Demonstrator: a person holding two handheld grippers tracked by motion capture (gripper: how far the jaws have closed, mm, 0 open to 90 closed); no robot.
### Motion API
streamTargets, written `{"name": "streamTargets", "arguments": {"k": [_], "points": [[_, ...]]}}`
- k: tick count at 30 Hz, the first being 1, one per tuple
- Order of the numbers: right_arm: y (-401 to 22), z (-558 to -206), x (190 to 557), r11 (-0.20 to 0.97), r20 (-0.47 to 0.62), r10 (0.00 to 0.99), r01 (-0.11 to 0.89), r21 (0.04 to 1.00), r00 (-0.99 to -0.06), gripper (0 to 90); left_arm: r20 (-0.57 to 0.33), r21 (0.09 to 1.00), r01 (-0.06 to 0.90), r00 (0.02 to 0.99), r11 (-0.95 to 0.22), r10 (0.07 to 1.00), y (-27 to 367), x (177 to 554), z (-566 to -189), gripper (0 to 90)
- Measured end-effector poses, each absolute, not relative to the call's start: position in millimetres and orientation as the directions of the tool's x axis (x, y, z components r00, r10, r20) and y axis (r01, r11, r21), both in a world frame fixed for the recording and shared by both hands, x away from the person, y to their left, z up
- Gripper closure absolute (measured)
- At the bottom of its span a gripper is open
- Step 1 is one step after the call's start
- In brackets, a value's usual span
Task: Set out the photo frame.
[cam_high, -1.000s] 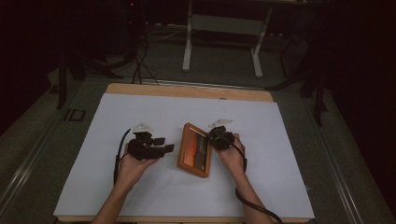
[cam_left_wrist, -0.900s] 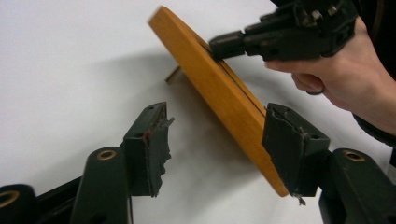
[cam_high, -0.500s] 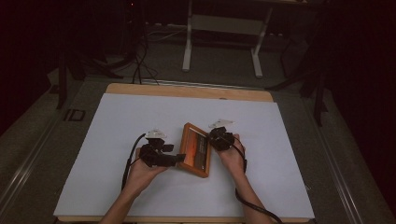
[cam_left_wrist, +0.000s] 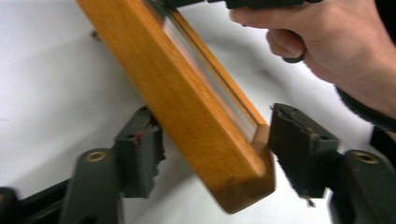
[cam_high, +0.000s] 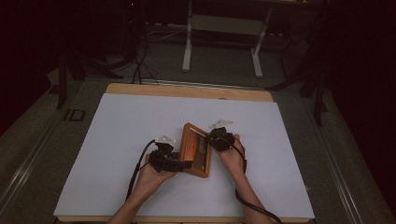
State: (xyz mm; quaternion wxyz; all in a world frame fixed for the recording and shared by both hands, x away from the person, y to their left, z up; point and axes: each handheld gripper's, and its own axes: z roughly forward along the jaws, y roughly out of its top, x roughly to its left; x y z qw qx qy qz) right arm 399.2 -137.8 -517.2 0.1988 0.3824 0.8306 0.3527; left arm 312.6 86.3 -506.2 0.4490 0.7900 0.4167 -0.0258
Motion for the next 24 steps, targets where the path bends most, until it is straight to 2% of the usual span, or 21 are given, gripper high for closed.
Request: {"name": "streamTargets", "arguments": {"k": [9, 17, 24], "points": [[-137.5, -517.8, 398.1, 0.464, -0.074, 0.775, 0.485, 0.741, -0.627, 89.7, -0.501, 0.656, 0.736, 0.591, -0.168, 0.632, 87.8, 313.4, -510.6, 48.3], [-140.4, -516.9, 398.3, 0.466, -0.074, 0.773, 0.485, 0.74, -0.63, 88.5, -0.5, 0.659, 0.736, 0.585, -0.159, 0.639, 84.9, 311.8, -508.4, 51.1], [-146.5, -513.2, 394.3, 0.474, -0.088, 0.776, 0.485, 0.735, -0.625, 78.8, -0.483, 0.664, 0.729, 0.589, -0.167, 0.648, 81.1, 310.2, -505.0, 52.9]]}}
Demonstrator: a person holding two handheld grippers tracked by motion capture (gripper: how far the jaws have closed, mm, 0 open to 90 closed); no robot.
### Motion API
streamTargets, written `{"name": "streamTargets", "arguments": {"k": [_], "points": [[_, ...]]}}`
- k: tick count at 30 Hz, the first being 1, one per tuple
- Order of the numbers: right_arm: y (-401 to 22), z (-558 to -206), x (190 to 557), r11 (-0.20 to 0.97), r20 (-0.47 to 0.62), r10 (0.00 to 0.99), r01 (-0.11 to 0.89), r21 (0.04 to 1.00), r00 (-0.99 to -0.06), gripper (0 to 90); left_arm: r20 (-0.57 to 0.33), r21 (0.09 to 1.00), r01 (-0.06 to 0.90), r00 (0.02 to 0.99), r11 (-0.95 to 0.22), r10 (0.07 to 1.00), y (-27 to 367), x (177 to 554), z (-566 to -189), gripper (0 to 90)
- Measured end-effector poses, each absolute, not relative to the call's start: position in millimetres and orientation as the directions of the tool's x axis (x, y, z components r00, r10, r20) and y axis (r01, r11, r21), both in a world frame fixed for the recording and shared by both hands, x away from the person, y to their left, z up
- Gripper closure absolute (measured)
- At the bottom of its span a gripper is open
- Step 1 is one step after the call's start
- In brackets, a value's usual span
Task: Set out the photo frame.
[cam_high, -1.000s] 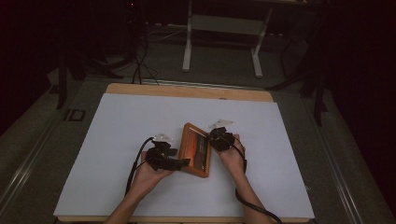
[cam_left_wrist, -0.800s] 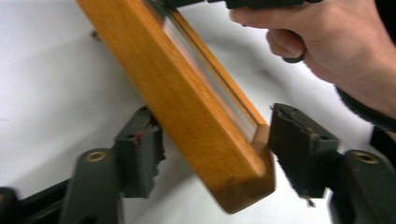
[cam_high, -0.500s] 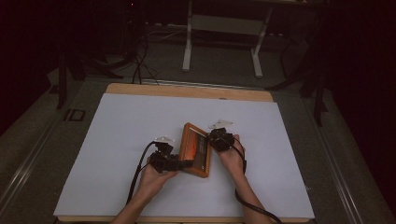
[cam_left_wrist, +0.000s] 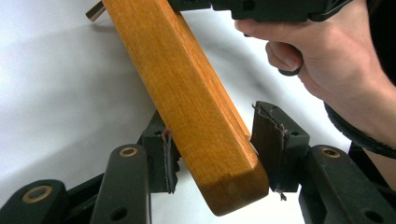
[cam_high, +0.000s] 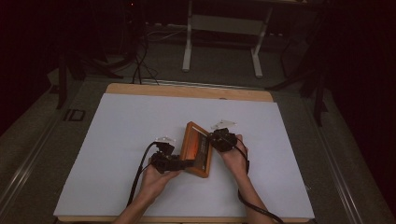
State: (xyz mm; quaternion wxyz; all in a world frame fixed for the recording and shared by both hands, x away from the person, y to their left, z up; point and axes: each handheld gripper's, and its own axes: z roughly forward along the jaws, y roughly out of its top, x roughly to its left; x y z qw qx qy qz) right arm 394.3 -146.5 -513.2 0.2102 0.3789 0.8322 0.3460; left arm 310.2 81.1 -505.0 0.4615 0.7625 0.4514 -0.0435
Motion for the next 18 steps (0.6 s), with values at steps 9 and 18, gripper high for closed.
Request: {"name": "streamTargets", "arguments": {"k": [9, 18], "points": [[-166, -497, 370, 0.472, -0.094, 0.759, 0.445, 0.761, -0.644, 65.2, -0.455, 0.701, 0.692, 0.62, -0.173, 0.639, 71, 306, -500, 60.3], [-190, -456, 332, 0.46, -0.156, 0.751, 0.338, 0.821, -0.642, 61.0, -0.394, 0.737, 0.645, 0.653, -0.202, 0.647, 55, 302, -491, 64.8]]}}
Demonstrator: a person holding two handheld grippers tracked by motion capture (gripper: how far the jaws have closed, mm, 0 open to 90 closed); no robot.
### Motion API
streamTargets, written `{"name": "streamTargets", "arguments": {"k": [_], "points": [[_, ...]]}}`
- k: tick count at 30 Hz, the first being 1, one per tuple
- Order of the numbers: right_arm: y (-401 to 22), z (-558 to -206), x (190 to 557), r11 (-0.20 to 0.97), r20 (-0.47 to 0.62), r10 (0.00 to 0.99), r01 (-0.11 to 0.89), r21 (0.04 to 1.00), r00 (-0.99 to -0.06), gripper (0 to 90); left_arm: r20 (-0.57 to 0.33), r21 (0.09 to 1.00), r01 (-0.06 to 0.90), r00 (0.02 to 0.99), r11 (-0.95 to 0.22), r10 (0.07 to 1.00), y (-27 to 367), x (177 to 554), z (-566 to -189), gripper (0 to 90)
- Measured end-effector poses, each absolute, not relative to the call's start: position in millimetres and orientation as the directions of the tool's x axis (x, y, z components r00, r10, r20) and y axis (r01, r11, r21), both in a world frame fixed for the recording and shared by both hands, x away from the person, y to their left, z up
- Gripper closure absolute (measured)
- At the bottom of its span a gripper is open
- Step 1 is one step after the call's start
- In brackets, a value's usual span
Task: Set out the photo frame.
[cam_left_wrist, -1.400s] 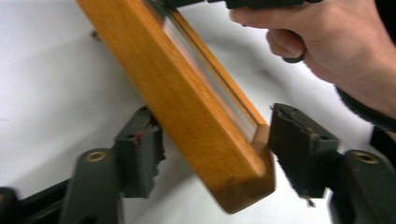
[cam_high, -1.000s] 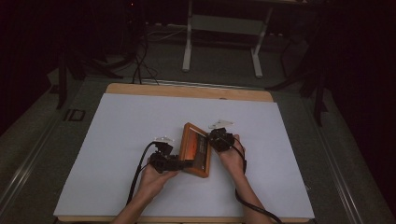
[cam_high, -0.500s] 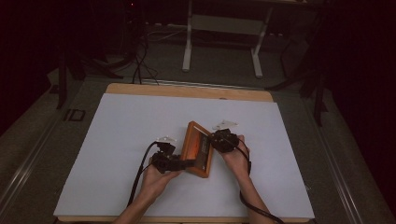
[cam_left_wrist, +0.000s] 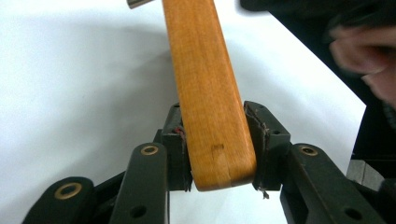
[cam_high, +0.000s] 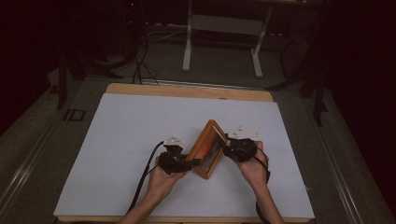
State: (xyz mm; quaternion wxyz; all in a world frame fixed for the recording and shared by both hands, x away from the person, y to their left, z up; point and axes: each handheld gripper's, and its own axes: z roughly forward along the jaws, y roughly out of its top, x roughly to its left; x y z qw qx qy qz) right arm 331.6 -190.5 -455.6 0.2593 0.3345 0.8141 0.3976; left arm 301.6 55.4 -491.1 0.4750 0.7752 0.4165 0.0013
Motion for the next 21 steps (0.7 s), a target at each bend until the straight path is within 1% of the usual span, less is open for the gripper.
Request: {"name": "streamTargets", "arguments": {"k": [3, 6, 11, 13, 15, 17, 19, 21], "points": [[-198, -442, 326, 0.438, -0.159, 0.761, 0.318, 0.841, -0.628, 61.0, -0.37, 0.749, 0.626, 0.667, -0.216, 0.647, 49, 300, -488, 66.2], [-204, -437, 324, 0.426, -0.163, 0.773, 0.313, 0.849, -0.613, 61.1, -0.338, 0.767, 0.596, 0.689, -0.236, 0.641, 40, 296, -485, 67.8], [-213, -435, 320, 0.395, -0.151, 0.792, 0.307, 0.866, -0.592, 62.5, -0.234, 0.802, 0.517, 0.732, -0.299, 0.64, 22, 288, -480, 69.1], [-215, -433, 317, 0.393, -0.156, 0.793, 0.298, 0.87, -0.589, 65.7, -0.212, 0.81, 0.497, 0.742, -0.311, 0.636, 18, 286, -480, 69.1], [-217, -431, 316, 0.393, -0.159, 0.793, 0.294, 0.871, -0.589, 71.4, -0.195, 0.817, 0.479, 0.752, -0.32, 0.63, 17, 285, -480, 69.1], [-218, -431, 316, 0.391, -0.161, 0.795, 0.29, 0.874, -0.585, 81.2, -0.183, 0.822, 0.466, 0.762, -0.329, 0.622, 17, 284, -480, 69.1], [-219, -432, 318, 0.387, -0.16, 0.796, 0.287, 0.876, -0.584, 88.6, -0.178, 0.826, 0.456, 0.768, -0.332, 0.615, 17, 284, -481, 69.0], [-218, -434, 319, 0.386, -0.156, 0.796, 0.293, 0.875, -0.585, 89.5, -0.175, 0.828, 0.45, 0.773, -0.334, 0.609, 17, 284, -481, 68.9]]}}
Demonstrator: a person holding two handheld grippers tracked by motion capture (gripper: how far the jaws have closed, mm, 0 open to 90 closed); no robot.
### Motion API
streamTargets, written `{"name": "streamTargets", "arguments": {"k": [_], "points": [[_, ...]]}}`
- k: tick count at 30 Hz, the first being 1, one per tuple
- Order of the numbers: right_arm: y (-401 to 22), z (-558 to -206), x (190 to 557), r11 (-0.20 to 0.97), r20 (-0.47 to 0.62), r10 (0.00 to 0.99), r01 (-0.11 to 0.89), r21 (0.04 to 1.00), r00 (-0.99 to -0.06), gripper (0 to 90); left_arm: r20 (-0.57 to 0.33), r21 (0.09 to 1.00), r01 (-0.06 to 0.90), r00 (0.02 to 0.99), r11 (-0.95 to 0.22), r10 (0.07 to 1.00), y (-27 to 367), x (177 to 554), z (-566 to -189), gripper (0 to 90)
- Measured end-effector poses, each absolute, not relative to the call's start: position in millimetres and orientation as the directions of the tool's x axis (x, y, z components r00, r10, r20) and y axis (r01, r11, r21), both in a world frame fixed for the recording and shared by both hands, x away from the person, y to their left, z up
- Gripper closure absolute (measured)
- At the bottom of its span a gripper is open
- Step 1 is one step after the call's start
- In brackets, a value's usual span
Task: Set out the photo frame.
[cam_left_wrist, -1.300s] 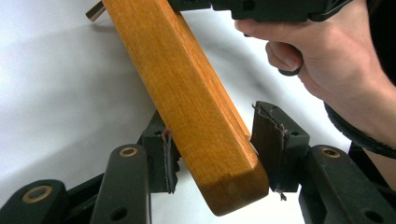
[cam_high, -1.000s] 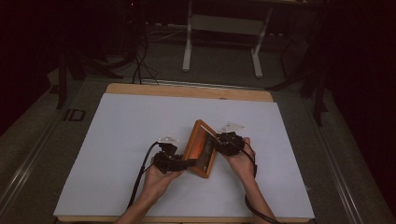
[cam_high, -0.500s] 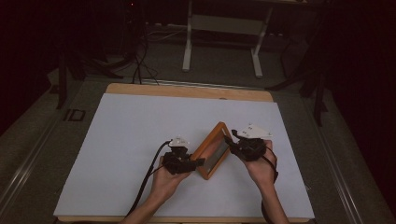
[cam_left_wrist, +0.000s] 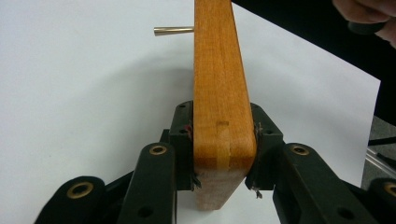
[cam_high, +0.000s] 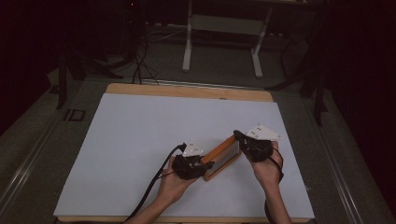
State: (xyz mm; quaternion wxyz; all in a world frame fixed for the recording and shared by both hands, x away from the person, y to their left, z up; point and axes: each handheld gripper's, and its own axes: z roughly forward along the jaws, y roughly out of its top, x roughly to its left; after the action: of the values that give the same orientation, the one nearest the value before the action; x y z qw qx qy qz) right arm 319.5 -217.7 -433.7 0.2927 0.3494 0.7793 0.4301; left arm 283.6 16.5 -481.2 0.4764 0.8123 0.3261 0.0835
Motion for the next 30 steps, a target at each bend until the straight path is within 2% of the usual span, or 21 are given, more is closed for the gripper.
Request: {"name": "streamTargets", "arguments": {"k": [9, 12, 16, 22, 25, 28, 30], "points": [[-210, -445, 319, 0.402, -0.156, 0.791, 0.309, 0.862, -0.592, 89.8, -0.195, 0.833, 0.455, 0.773, -0.315, 0.603, 16, 287, -483, 68.1], [-211, -445, 318, 0.402, -0.156, 0.789, 0.307, 0.863, -0.594, 89.8, -0.206, 0.824, 0.47, 0.768, -0.315, 0.606, 17, 287, -489, 60.2], [-213, -446, 318, 0.392, -0.144, 0.789, 0.31, 0.866, -0.597, 89.8, -0.216, 0.819, 0.479, 0.768, -0.317, 0.603, 18, 285, -499, 53.8], [-214, -446, 318, 0.38, -0.132, 0.791, 0.311, 0.871, -0.597, 89.8, -0.239, 0.801, 0.496, 0.777, -0.334, 0.582, 15, 285, -517, 51.7], [-214, -447, 318, 0.377, -0.13, 0.791, 0.311, 0.872, -0.597, 89.7, -0.227, 0.796, 0.491, 0.784, -0.353, 0.577, 12, 285, -524, 52.3], [-214, -447, 318, 0.376, -0.128, 0.791, 0.311, 0.873, -0.598, 89.8, -0.228, 0.799, 0.487, 0.788, -0.353, 0.572, 12, 285, -528, 58.1], [-214, -447, 318, 0.375, -0.129, 0.792, 0.309, 0.874, -0.596, 89.7, -0.207, 0.798, 0.478, 0.789, -0.367, 0.578, 11, 284, -529, 65.1]]}}
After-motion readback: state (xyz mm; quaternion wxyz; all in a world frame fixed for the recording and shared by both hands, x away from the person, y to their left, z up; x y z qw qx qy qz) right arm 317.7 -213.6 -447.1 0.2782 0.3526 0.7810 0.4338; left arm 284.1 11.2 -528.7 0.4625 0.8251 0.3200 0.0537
